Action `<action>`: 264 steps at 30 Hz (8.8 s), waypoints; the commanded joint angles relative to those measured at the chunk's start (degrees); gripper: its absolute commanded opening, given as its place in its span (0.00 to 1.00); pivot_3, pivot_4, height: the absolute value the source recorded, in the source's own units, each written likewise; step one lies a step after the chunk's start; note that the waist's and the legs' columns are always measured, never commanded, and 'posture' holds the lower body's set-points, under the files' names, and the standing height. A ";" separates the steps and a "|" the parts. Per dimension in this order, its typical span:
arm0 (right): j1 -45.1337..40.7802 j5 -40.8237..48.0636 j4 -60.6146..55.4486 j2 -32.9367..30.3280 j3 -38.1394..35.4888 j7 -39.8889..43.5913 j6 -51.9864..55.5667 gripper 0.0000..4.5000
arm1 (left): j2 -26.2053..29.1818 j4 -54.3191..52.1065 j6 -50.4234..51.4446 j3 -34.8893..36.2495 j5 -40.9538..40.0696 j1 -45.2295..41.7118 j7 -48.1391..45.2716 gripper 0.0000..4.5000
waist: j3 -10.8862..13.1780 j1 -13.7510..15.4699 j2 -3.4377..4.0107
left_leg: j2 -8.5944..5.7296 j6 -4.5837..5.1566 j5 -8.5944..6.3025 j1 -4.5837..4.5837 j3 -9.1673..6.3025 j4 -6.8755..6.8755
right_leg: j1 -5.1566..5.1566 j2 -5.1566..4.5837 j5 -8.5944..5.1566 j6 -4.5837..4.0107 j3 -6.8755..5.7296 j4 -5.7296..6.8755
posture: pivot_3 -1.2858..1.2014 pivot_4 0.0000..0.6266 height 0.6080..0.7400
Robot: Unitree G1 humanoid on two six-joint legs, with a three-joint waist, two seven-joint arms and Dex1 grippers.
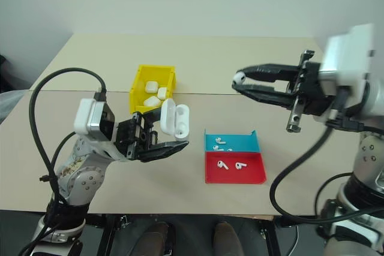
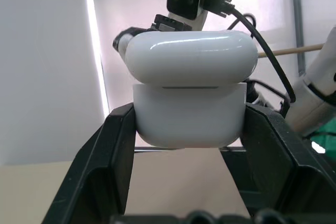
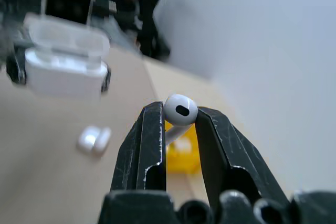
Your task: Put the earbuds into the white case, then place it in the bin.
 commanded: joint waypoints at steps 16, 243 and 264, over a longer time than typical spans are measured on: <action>-1.15 4.15 12.40 8.79 17.94 5.06 -27.68 0.19 | -2.01 -4.80 1.47 1.22 -0.12 2.44 1.52 0.62 | 0.00 0.07 0.02 | -0.01 -0.02 0.02 0.02 -0.19 0.01 | -0.02 -0.01 0.00 -0.02 0.01 0.05 | 0.52 0.24 1.00; -43.34 -95.83 86.03 2.07 79.65 -32.38 -106.95 0.49 | 8.57 0.47 -19.38 4.12 21.06 27.45 -0.45 0.62 | 0.04 -1.68 0.16 | 0.81 -0.20 0.11 0.54 0.54 -0.32 | -0.35 0.52 -0.12 -0.98 0.03 0.78 | 0.52 0.24 1.00; -43.44 -97.18 86.37 2.19 81.55 -35.37 -106.39 0.49 | 8.37 1.03 -19.98 3.94 21.56 27.37 -0.70 0.62 | 0.04 -1.72 0.16 | 0.81 -0.20 0.11 0.55 0.53 -0.34 | -0.36 0.57 -0.14 -1.02 0.04 0.79 | 0.52 0.24 1.00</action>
